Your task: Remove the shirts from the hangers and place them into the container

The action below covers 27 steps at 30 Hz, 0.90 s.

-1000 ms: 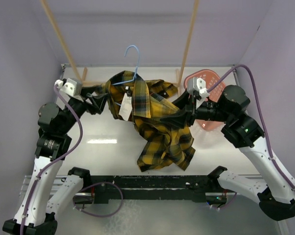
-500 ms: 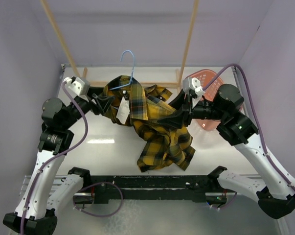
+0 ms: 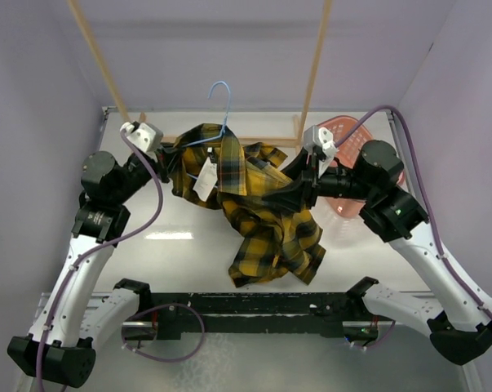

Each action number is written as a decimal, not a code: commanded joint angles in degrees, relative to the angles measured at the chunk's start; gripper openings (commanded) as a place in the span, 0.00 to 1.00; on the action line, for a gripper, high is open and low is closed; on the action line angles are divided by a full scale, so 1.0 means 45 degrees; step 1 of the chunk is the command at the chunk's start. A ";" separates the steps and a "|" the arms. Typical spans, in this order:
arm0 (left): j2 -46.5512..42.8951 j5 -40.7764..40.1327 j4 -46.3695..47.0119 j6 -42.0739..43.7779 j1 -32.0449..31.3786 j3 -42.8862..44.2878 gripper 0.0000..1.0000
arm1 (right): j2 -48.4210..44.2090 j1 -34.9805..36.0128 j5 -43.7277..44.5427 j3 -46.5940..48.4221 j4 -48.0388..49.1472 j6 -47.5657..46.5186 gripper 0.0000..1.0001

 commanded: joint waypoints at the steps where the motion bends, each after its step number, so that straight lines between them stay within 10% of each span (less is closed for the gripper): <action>1: -0.0351 -0.1507 0.1326 0.0405 -0.0065 0.0463 0.00 | 0.0057 0.0103 0.0686 0.0102 0.0583 -0.0317 0.00; 6: -0.0365 -0.2183 0.1631 0.1227 -0.0285 0.0684 0.00 | 0.0573 0.0103 0.1088 -0.0090 0.0691 0.0001 0.01; 13: -0.0834 -0.3675 0.2607 0.3205 -0.0796 -0.0262 0.00 | 0.0610 0.0103 0.5413 0.0066 -0.0372 0.0371 0.94; 22: -0.1374 -0.5421 0.2963 0.4614 -0.1067 -0.1097 0.00 | 0.0506 0.0102 1.0788 0.2115 -0.3207 0.0376 1.00; 27: -0.1365 -0.6578 0.2751 0.5197 -0.1377 -0.1026 0.00 | -0.0482 0.0086 0.8619 0.1592 -0.2309 0.0850 1.00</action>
